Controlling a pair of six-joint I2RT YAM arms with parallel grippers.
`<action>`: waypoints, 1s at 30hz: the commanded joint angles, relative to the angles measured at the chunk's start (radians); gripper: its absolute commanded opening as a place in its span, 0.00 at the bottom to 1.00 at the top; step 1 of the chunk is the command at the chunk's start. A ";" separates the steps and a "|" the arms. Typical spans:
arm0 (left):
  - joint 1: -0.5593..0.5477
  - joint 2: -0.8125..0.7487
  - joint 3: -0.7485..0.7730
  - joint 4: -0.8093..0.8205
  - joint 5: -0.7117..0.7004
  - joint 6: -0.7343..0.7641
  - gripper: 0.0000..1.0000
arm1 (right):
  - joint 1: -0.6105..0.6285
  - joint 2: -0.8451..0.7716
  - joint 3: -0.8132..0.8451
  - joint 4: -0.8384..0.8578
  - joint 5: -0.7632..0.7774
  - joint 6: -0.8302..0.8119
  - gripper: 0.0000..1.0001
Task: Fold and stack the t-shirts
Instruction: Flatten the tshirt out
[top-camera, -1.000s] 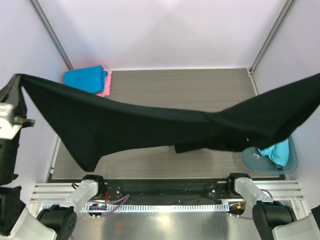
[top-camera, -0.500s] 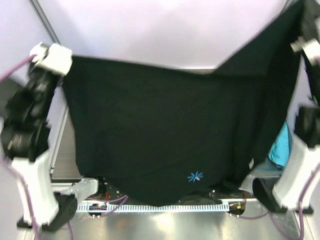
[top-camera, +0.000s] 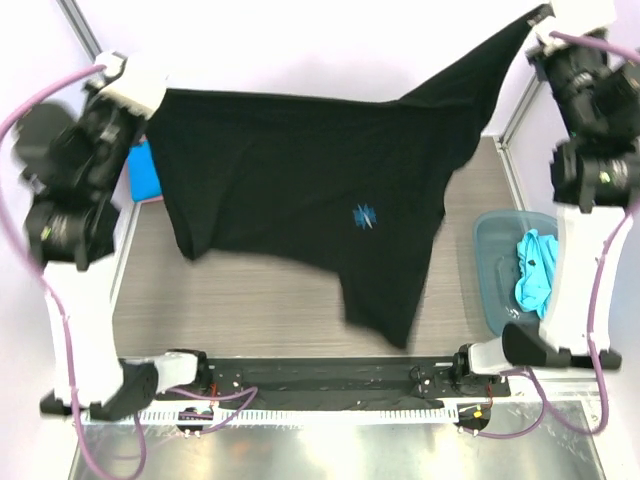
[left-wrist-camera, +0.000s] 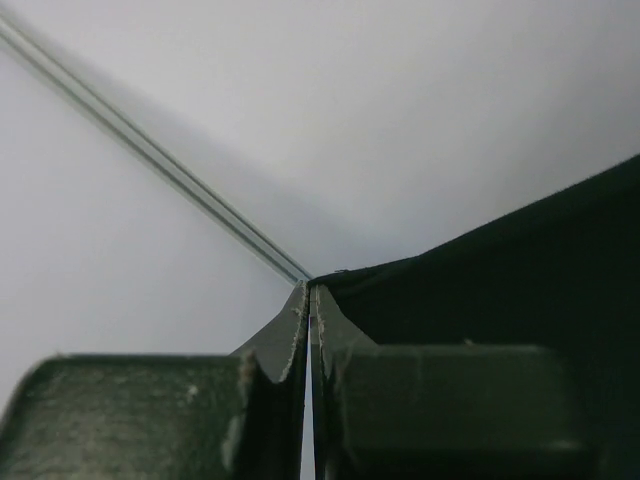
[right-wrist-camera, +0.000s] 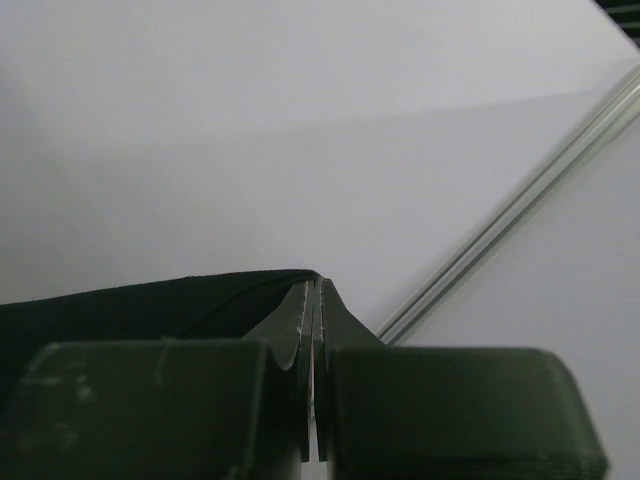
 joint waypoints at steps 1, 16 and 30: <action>0.007 -0.126 -0.010 0.129 -0.006 -0.006 0.00 | -0.005 -0.151 -0.012 0.135 -0.003 -0.020 0.01; 0.007 -0.333 -0.048 0.142 0.017 -0.060 0.00 | -0.005 -0.373 0.046 0.061 -0.023 -0.058 0.01; 0.007 -0.158 -0.005 0.123 0.024 -0.032 0.00 | -0.005 -0.177 0.108 0.113 -0.033 -0.132 0.01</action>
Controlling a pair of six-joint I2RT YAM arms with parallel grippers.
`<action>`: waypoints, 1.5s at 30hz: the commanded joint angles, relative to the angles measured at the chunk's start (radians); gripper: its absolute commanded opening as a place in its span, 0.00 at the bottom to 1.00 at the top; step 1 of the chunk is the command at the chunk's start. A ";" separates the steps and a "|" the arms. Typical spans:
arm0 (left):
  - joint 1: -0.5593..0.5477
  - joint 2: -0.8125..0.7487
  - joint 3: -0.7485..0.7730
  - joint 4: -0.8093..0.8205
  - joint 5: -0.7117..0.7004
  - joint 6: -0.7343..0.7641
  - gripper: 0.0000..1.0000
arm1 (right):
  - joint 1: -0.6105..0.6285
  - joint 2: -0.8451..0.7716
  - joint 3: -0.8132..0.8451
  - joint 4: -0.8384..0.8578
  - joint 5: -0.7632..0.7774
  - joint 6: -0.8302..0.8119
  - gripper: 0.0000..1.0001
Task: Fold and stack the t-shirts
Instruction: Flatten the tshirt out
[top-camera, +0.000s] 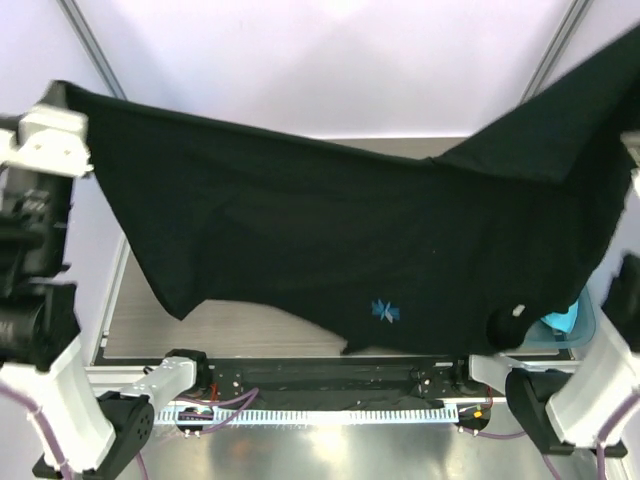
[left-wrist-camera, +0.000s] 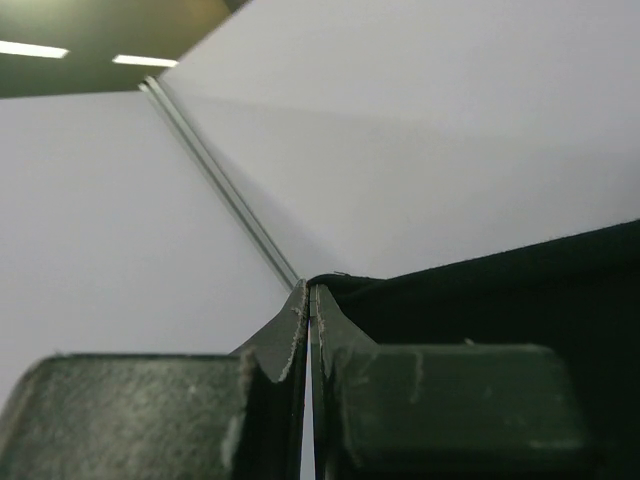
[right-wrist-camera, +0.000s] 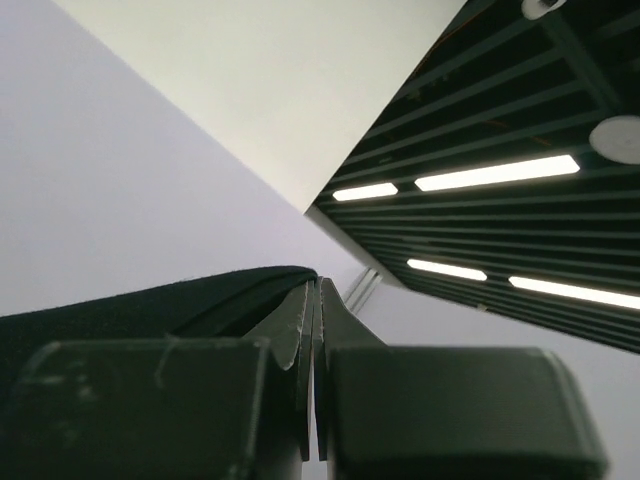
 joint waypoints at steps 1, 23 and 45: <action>0.008 0.074 -0.090 0.016 0.007 0.028 0.00 | -0.005 0.094 -0.152 0.069 0.001 -0.028 0.01; 0.067 0.718 -0.575 0.228 0.199 0.004 0.00 | 0.270 0.756 -0.653 0.137 0.195 -0.300 0.01; 0.116 1.366 0.198 0.093 0.075 -0.119 0.00 | 0.143 1.451 0.089 0.205 0.335 -0.169 0.01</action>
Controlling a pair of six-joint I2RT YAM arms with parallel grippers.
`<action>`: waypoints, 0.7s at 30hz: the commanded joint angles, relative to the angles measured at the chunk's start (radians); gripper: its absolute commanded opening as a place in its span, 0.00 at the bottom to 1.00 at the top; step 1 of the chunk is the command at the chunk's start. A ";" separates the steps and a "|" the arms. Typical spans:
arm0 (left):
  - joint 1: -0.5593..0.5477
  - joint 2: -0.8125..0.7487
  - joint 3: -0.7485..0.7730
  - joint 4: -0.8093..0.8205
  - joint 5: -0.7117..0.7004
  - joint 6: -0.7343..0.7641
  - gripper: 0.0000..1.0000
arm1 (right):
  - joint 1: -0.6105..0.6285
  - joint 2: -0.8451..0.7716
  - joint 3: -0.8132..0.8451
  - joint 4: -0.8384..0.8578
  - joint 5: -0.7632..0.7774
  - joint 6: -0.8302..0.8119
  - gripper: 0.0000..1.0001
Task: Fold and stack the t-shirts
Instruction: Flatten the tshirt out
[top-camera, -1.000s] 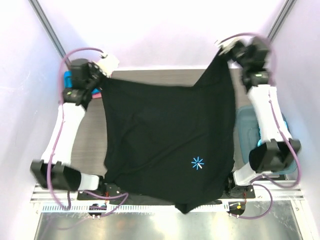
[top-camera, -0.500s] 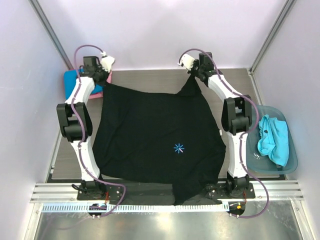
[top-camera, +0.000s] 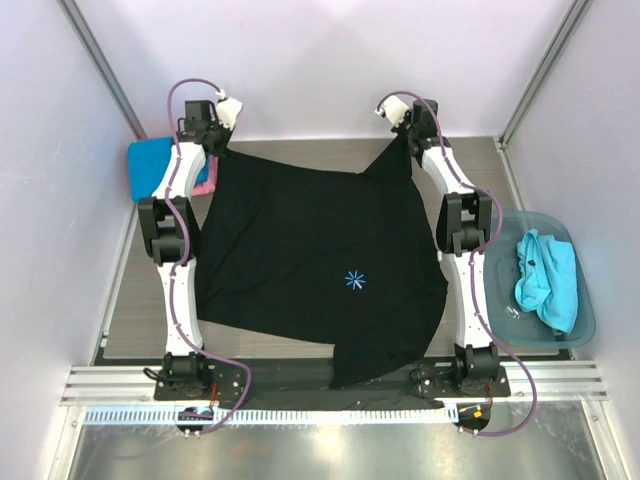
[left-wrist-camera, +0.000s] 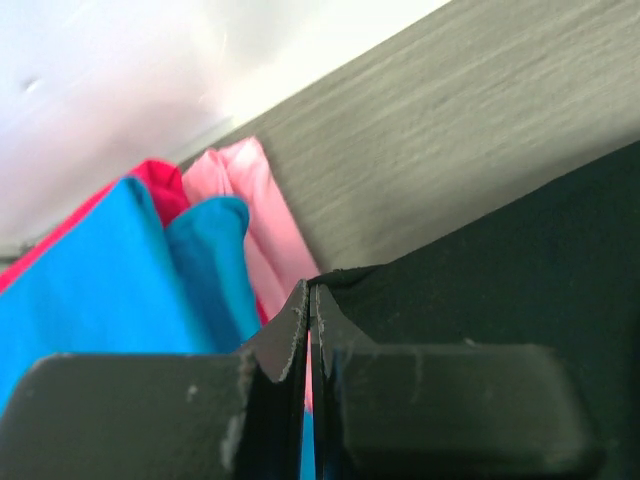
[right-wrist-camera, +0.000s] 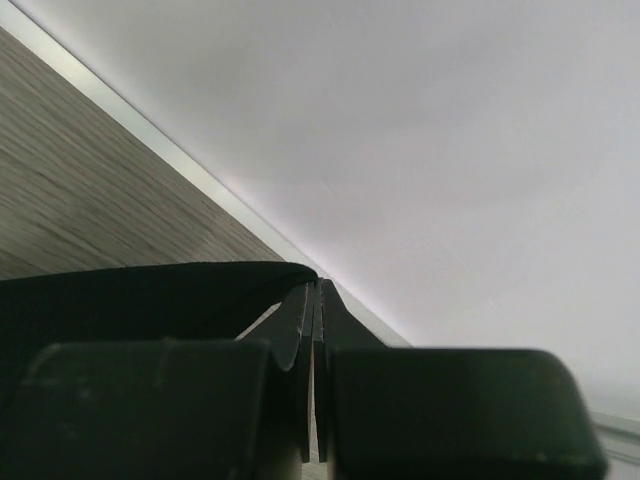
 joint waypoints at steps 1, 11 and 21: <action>0.007 0.040 0.097 0.013 -0.040 0.008 0.00 | -0.023 0.007 0.053 0.090 0.021 0.062 0.01; 0.001 0.068 0.117 0.066 -0.058 0.028 0.00 | -0.033 -0.169 -0.165 0.087 0.038 0.102 0.01; 0.003 0.071 0.151 0.115 -0.104 -0.013 0.00 | -0.052 -0.199 -0.120 0.059 0.064 0.126 0.01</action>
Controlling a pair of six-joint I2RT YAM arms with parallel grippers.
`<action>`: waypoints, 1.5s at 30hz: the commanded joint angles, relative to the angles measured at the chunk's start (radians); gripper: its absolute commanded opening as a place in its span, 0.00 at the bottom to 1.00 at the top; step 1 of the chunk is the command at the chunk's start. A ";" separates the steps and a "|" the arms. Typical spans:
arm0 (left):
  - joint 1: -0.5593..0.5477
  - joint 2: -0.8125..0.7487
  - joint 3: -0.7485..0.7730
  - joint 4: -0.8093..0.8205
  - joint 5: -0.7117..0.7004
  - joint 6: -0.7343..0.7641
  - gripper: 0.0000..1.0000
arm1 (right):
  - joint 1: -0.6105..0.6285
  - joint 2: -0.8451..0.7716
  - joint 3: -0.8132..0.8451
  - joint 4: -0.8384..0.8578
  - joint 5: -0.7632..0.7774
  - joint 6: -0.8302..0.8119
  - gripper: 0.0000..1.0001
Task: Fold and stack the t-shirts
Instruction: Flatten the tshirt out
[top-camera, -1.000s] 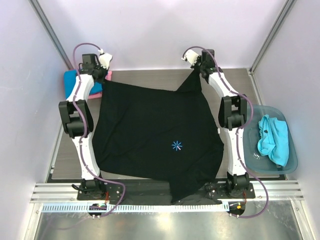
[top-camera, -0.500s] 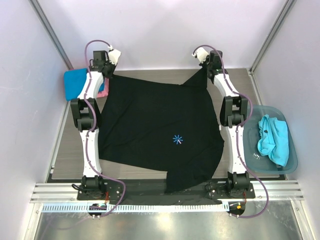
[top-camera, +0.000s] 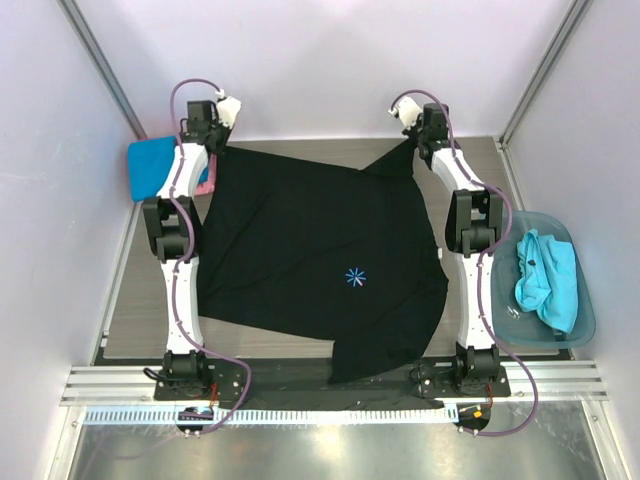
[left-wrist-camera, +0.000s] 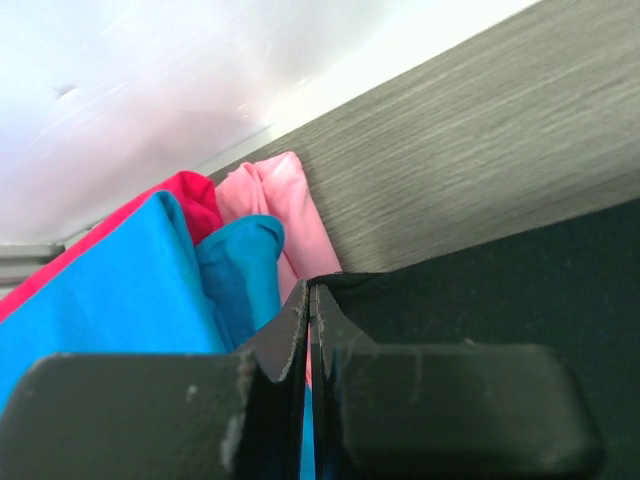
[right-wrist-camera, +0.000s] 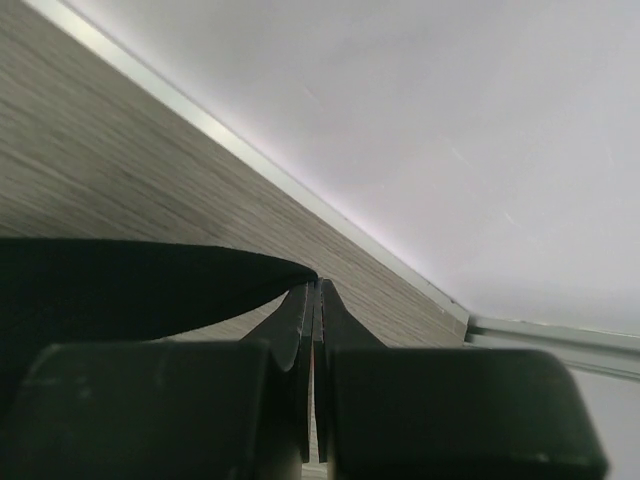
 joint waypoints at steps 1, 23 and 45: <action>-0.020 -0.023 0.061 0.080 -0.053 -0.030 0.00 | -0.009 -0.115 0.067 0.028 0.034 0.057 0.01; -0.040 -0.981 -0.360 -0.249 0.094 -0.112 0.00 | -0.018 -1.065 -0.282 -0.156 0.032 0.280 0.01; -0.040 -1.645 -0.220 -0.516 -0.018 -0.024 0.00 | -0.015 -1.530 0.154 -0.538 -0.020 0.310 0.01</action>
